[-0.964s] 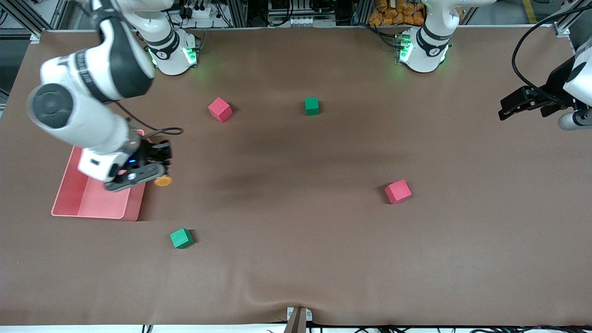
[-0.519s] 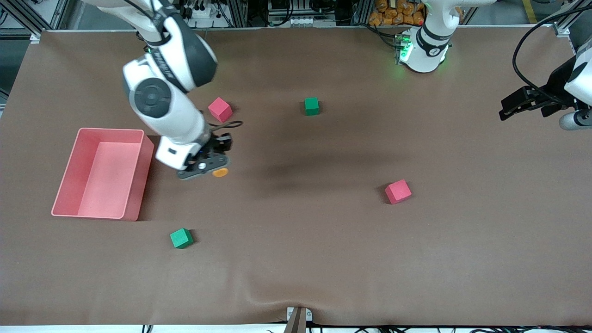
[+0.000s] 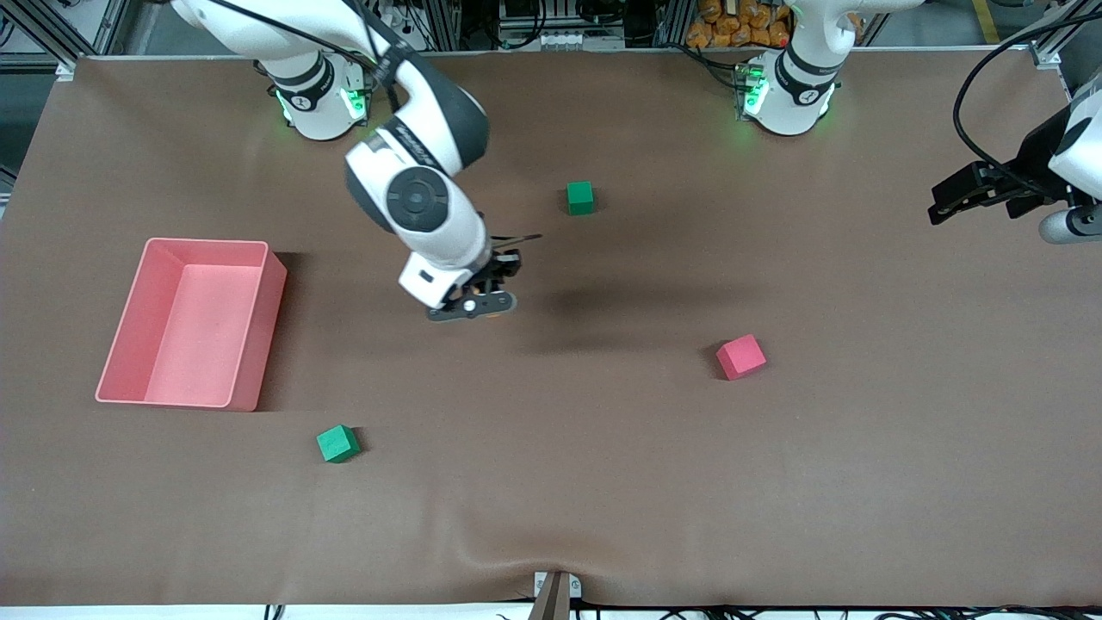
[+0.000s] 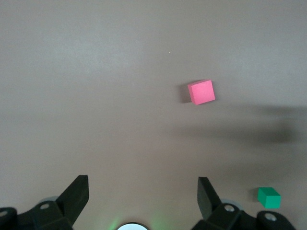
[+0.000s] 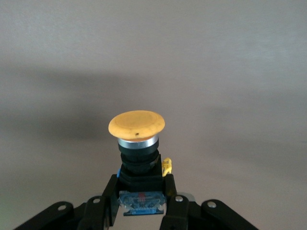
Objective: Place and upright button with both arms
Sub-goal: 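Carry the button to the table middle with the right gripper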
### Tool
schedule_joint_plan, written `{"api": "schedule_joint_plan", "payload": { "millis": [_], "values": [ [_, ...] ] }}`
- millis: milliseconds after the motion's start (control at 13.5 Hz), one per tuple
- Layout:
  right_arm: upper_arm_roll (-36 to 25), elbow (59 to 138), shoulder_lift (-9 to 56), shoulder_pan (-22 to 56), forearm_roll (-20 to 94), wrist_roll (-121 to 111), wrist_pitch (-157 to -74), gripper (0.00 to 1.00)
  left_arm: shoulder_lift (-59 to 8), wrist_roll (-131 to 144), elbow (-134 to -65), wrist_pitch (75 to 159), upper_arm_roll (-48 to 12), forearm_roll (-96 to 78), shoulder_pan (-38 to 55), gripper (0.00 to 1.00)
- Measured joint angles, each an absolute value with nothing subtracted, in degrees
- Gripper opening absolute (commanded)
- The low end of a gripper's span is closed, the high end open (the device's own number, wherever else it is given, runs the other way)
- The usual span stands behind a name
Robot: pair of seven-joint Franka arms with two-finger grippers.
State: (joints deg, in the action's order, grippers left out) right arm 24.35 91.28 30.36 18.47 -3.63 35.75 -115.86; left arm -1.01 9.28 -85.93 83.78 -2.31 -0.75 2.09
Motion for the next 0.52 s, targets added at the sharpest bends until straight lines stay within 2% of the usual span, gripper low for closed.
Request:
{"api": "schedule_joint_plan", "payload": {
  "millis": [519],
  "values": [
    [24.4, 85.05, 44.83, 26.3, -13.13, 51.42, -125.54, 0.0, -1.05, 9.28, -86.13, 83.78, -2.31, -0.75, 2.09, 1.0]
  ]
}}
